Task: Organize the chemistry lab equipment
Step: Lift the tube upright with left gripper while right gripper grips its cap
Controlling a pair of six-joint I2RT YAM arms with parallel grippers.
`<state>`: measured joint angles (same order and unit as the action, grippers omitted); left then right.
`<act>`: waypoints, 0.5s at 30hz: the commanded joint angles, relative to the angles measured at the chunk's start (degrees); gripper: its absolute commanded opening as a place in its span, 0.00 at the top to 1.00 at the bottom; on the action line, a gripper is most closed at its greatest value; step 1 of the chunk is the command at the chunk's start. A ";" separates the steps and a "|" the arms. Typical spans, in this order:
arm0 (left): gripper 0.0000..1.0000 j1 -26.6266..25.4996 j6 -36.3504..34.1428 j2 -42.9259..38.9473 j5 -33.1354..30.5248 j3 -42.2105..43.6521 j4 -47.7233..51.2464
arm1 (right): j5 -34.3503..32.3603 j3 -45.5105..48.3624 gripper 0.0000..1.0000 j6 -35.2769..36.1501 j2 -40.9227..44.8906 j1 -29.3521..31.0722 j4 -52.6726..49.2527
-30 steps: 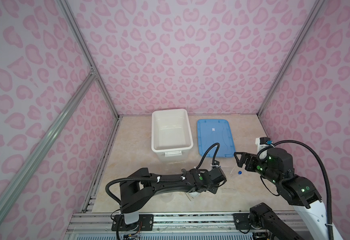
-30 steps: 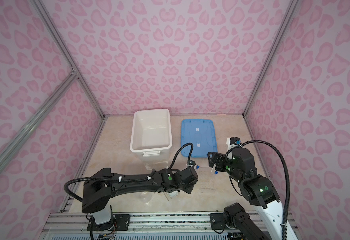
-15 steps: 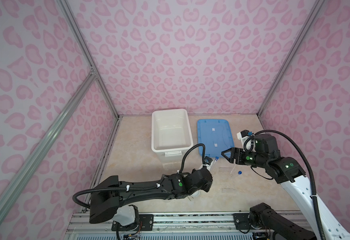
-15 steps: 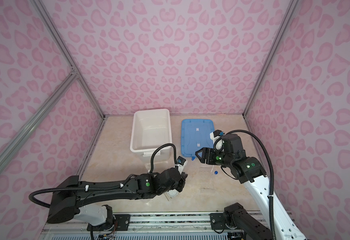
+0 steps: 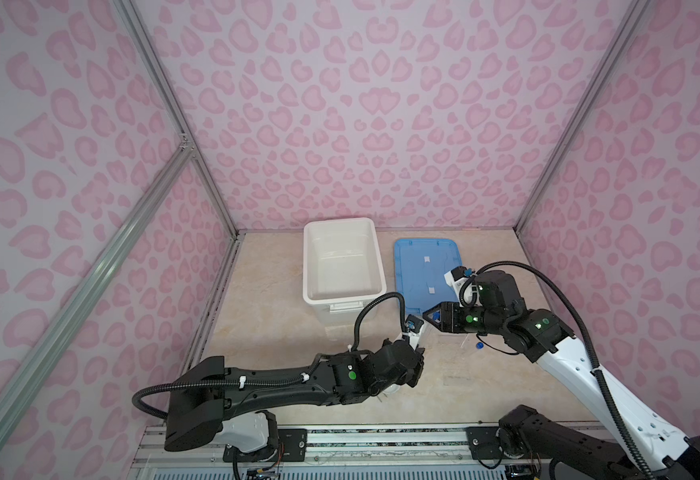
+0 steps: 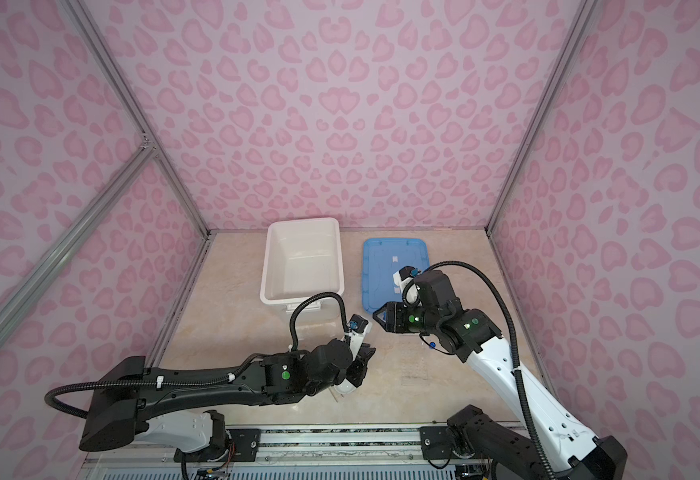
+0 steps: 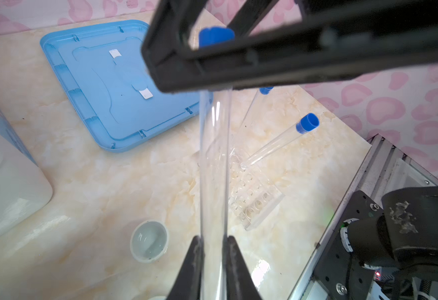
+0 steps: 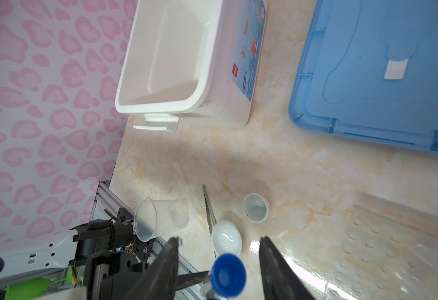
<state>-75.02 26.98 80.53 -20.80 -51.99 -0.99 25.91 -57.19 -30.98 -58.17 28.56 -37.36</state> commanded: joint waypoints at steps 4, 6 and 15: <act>0.84 -0.06 -0.20 -0.20 -0.82 -0.30 -1.42 | 0.12 0.99 0.64 -0.58 0.08 0.07 2.47; 0.84 -0.04 -0.26 -0.03 -1.09 -0.43 -1.09 | 0.19 1.02 0.68 -0.86 0.23 0.11 2.43; 0.84 -0.04 -0.26 0.85 -1.33 -1.43 -0.34 | -0.52 1.71 0.80 -0.58 1.21 0.11 1.07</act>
<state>-75.07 26.98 80.90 -21.19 -52.38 -0.71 25.45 -56.05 -31.73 -57.08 28.60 -36.27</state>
